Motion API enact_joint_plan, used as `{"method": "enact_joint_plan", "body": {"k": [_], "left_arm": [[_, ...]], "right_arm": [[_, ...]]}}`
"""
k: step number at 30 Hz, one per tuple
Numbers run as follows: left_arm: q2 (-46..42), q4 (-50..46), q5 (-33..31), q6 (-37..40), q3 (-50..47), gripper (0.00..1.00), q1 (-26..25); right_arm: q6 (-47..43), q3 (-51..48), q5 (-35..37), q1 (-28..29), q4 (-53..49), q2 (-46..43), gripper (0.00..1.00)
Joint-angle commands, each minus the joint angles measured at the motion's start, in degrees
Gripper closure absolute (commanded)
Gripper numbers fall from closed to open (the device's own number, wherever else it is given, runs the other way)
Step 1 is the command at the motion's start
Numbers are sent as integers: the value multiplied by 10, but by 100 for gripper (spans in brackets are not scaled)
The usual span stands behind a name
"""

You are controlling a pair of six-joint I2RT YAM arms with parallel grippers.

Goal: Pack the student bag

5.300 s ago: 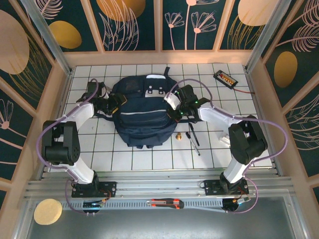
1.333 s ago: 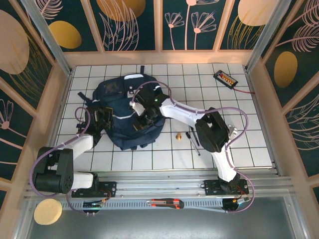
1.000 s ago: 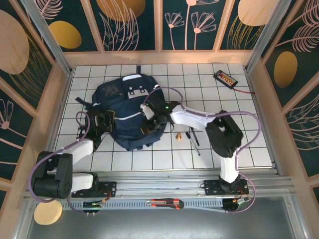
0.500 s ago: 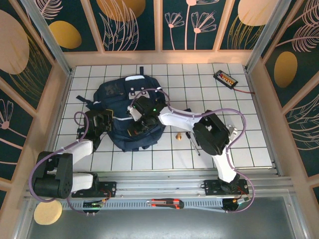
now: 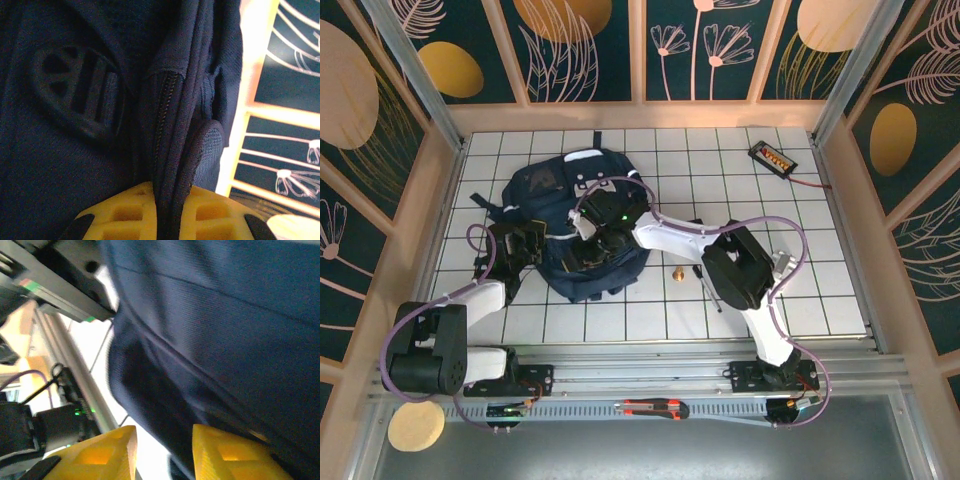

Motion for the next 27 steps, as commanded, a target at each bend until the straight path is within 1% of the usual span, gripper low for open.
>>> {"method": "enact_joint_plan", "body": {"k": [1, 4, 7, 9, 12, 15, 16, 23, 27], "left_arm": [[-21, 3, 59, 31, 21, 100, 12], [-18, -19, 79, 58, 32, 100, 20], [-9, -30, 94, 73, 45, 100, 21], [-3, -29, 99, 76, 49, 100, 22], [8, -23, 110, 78, 57, 100, 22], [10, -25, 113, 81, 62, 100, 22], [12, -27, 113, 83, 64, 100, 22], [11, -28, 120, 89, 60, 100, 22], [12, -31, 127, 96, 59, 100, 22]], "right_arm": [[15, -51, -33, -21, 19, -97, 60], [43, -129, -33, -71, 16, -163, 58], [49, -171, -18, -127, -7, -214, 56], [53, -187, -12, -169, -11, -231, 56], [71, -196, -12, -218, 0, -227, 55], [89, -183, -27, -223, 11, -194, 55], [92, -176, -30, -239, 13, -186, 55], [123, -130, -52, -236, 41, -126, 54], [129, -110, -52, -230, 44, -104, 53]]}}
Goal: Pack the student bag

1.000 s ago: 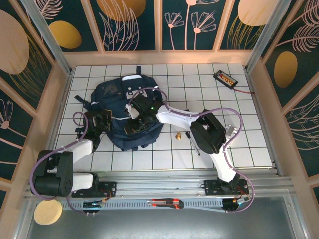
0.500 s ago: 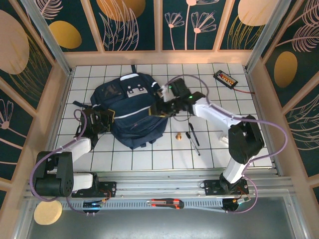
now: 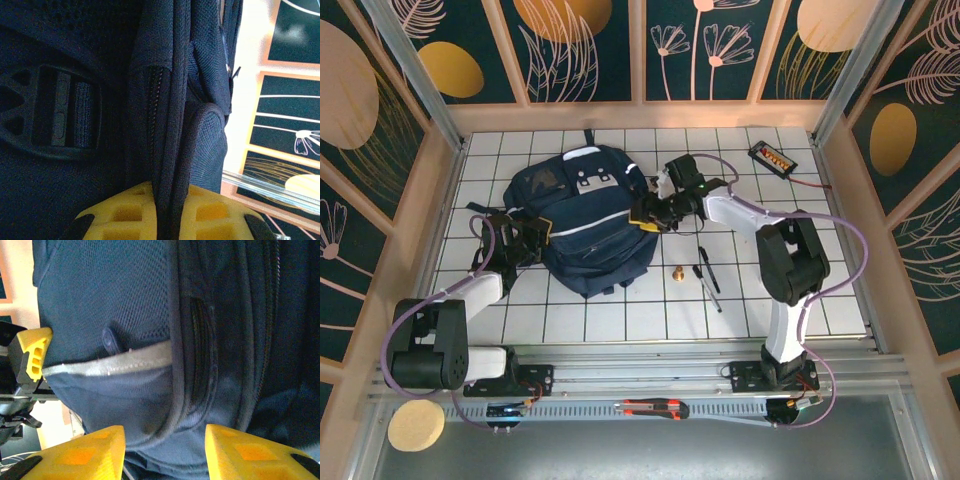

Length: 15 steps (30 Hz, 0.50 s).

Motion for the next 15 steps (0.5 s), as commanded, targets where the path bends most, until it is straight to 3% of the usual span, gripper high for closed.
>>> {"method": "enact_joint_plan", "body": {"k": [1, 15], "left_arm": [[0, 25, 36, 16, 18, 100, 0], [8, -32, 57, 84, 59, 100, 0]], "right_arm": [[18, 34, -15, 6, 22, 13, 54], [65, 88, -24, 34, 36, 15, 52]]}}
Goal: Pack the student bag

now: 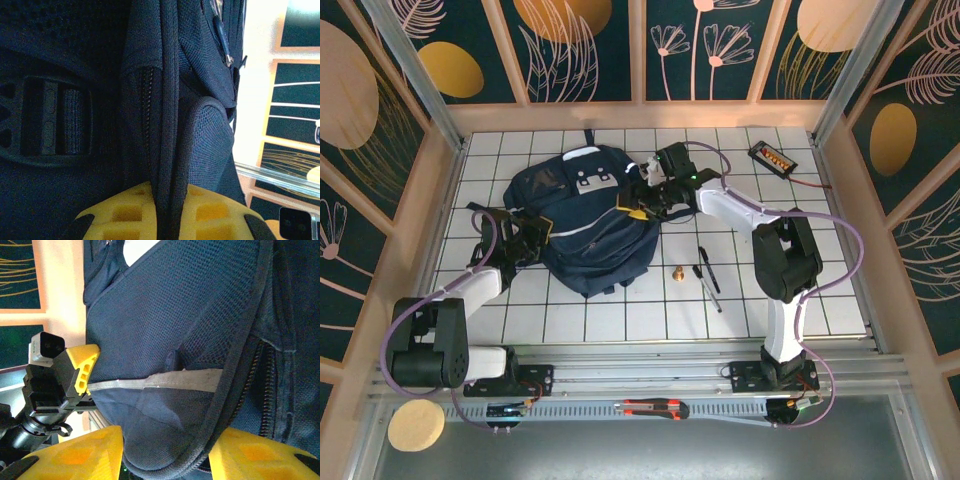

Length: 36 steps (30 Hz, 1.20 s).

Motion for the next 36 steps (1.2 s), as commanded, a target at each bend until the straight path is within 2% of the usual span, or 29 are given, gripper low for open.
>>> {"method": "enact_joint_plan", "body": {"k": [1, 9, 15, 17, 20, 21, 22, 23, 25, 28, 33, 36], "left_arm": [[5, 25, 50, 23, 29, 100, -3], [11, 52, 80, 31, 25, 100, -3], [35, 63, 111, 57, 56, 100, -3], [53, 66, 125, 65, 76, 100, -3], [70, 50, 143, 91, 116, 100, -2], [68, 20, 143, 114, 135, 88, -1], [61, -26, 136, 148, 156, 69, -1], [53, -68, 126, 182, 174, 57, -1], [24, -145, 105, 251, 201, 34, 0], [-20, -215, 98, 325, 215, 2, 0], [-95, -267, 122, 416, 187, 1, 0], [-116, -292, 137, 454, 177, 1, 0]], "right_arm": [[35, 9, -24, 18, 45, -1, 51], [106, 5, -38, 43, 118, 51, 52], [130, 62, -46, 69, 127, 97, 56], [139, 80, -50, 75, 129, 106, 63], [194, 56, -52, 77, 202, 90, 95], [221, 37, -48, 74, 245, 78, 100], [256, 19, -45, 71, 288, 66, 100], [284, 5, -41, 67, 323, 57, 100], [325, -5, -32, 62, 372, 45, 100], [347, 16, -20, 58, 387, 41, 100], [421, 22, -5, 54, 459, 44, 100], [427, 59, -12, 54, 452, 55, 100]]}}
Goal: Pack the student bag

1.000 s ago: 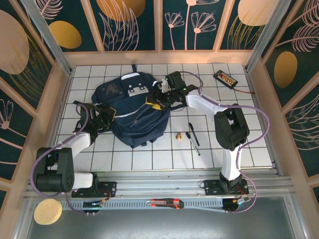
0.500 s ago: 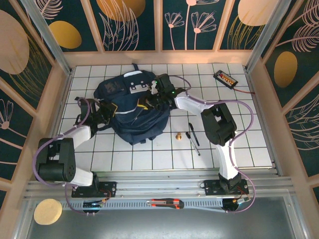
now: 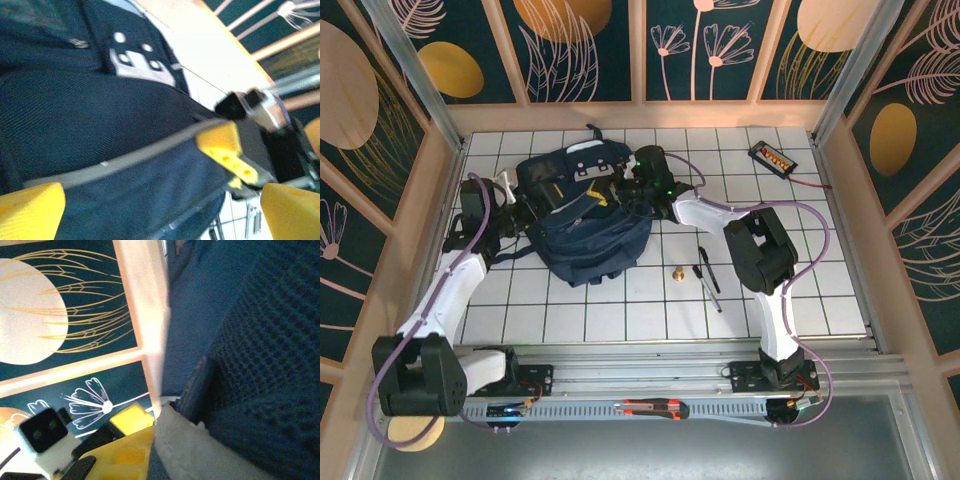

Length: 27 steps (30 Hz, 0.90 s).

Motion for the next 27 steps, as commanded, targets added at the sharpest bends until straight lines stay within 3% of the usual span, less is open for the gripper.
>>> {"method": "enact_joint_plan", "body": {"k": [1, 2, 5, 7, 11, 19, 27], "left_arm": [[-21, -43, 50, 91, -5, 1, -8], [-21, -52, 53, 100, -1, 3, -8], [-11, -74, 73, 121, 17, 22, -9], [1, -115, 73, 144, 32, 28, -9], [4, -156, 85, 164, 39, 31, -9], [19, -127, 112, 129, 19, 35, -23], [39, -124, 91, 127, 16, 35, -36]], "right_arm": [[20, 71, 2, 3, 75, -24, 100], [8, 89, 0, 2, 53, -21, 100], [-15, 122, -2, 2, 13, -17, 100], [-13, 123, -2, 1, 12, -17, 100], [-10, 124, -5, 1, 10, -16, 100], [-12, 135, -9, 0, 2, -12, 100], [-11, 141, -12, -1, -2, -10, 100]]}}
